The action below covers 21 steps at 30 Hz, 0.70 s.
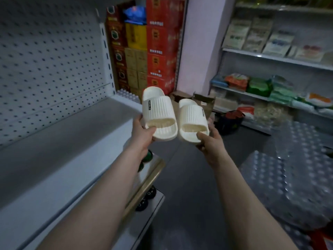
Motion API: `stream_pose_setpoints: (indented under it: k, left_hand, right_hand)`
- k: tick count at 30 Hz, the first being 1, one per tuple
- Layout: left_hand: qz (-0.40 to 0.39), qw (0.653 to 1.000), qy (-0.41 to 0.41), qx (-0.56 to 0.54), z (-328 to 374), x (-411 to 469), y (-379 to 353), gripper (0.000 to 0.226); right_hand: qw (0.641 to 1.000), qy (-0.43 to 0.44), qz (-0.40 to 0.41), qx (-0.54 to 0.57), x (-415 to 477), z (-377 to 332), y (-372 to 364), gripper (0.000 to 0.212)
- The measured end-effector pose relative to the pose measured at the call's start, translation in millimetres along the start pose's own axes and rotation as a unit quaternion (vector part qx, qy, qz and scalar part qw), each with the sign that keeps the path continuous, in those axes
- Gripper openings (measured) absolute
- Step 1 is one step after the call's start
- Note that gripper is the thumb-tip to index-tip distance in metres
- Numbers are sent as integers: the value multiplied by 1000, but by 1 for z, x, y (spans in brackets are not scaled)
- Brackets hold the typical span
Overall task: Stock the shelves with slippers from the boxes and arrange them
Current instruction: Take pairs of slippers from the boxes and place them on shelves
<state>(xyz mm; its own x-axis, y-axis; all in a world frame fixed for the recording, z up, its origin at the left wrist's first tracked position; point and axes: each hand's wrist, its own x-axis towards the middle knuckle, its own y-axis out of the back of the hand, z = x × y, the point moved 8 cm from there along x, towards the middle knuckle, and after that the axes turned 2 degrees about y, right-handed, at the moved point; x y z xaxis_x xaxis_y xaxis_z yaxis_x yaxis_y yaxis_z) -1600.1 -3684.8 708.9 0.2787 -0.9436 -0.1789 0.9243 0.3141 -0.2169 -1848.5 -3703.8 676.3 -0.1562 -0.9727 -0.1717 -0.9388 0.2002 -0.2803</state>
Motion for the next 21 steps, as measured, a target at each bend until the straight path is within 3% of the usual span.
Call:
stream_pose_setpoints:
  k: [10,21]
  left_hand:
    - [198,980,-15,3,-3,43,128,65]
    - [319,943,-33,-89,-13,76,153,80]
  right_hand:
    - [984,-43,-150,-88,64,32,-130,60]
    - [936,-73,-292,-182,145,56,-220,64]
